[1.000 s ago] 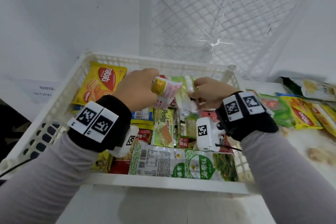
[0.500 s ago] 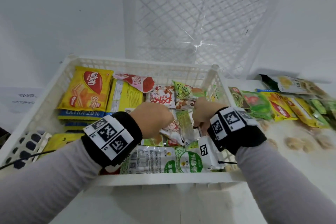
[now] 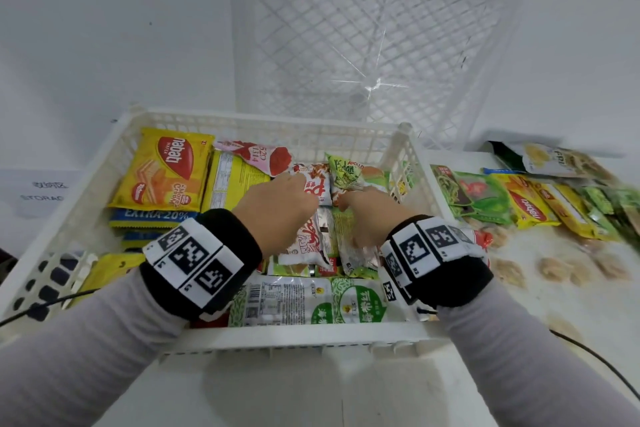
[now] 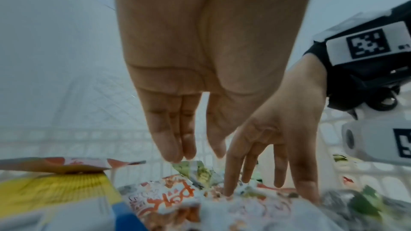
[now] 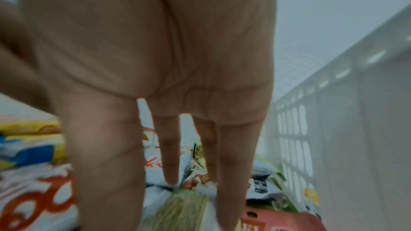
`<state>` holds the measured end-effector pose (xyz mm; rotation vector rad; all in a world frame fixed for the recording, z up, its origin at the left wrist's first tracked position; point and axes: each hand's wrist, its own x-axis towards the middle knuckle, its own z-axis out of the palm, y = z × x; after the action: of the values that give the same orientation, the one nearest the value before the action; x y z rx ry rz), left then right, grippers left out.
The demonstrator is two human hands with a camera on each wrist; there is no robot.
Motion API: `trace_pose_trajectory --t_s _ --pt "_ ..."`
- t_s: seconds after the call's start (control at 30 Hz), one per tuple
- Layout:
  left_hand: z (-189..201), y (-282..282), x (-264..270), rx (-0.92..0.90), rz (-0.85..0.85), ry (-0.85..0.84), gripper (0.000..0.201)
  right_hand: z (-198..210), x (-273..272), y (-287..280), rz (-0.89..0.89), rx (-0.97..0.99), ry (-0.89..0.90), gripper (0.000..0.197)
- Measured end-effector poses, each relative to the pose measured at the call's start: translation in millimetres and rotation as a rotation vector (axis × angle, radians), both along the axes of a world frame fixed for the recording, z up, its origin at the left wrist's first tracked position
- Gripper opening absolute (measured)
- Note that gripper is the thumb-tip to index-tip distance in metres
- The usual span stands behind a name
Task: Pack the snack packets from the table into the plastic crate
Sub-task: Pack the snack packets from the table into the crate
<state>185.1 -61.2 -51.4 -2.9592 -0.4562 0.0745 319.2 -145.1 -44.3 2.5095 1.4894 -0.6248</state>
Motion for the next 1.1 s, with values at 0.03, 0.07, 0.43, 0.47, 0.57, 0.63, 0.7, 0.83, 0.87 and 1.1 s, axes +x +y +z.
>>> trace_pose_trajectory --t_s 0.03,0.07,0.43,0.47,0.57,0.63,0.7,0.83,0.87,1.1 --pt "0 -3 1 -0.028 0.005 -0.035 0.014 -2 -2 1 0.048 -0.037 0.000 0.067" --pt "-1 -6 2 -0.060 -0.007 -0.017 0.008 -4 -5 2 0.096 -0.087 -0.002 0.070" --pt "-28 -19 7 -0.182 0.048 0.498 0.064 -21 -15 4 0.129 -0.243 -0.042 0.073" --pt "-29 -17 8 -0.181 0.065 0.469 0.065 -20 -16 3 0.130 -0.230 -0.043 0.073" --pt "-33 -11 13 -0.213 0.095 0.413 0.068 -18 -15 2 0.152 -0.181 -0.039 0.068" --pt "-35 -8 14 -0.271 0.117 0.420 0.073 -18 -15 2 0.163 -0.161 -0.034 0.064" --pt "-39 -6 15 -0.289 0.124 0.436 0.081 -17 -14 4 0.208 -0.148 -0.048 0.057" --pt "-43 -6 15 -0.263 0.106 0.442 0.088 -12 -11 8 0.255 -0.179 -0.074 0.048" --pt "-42 -6 15 -0.285 0.105 0.432 0.088 -11 -10 9 0.245 -0.180 -0.070 0.045" --pt "-7 17 11 -0.437 0.087 -0.123 0.039 7 20 23 -0.250 0.500 0.176 0.033"
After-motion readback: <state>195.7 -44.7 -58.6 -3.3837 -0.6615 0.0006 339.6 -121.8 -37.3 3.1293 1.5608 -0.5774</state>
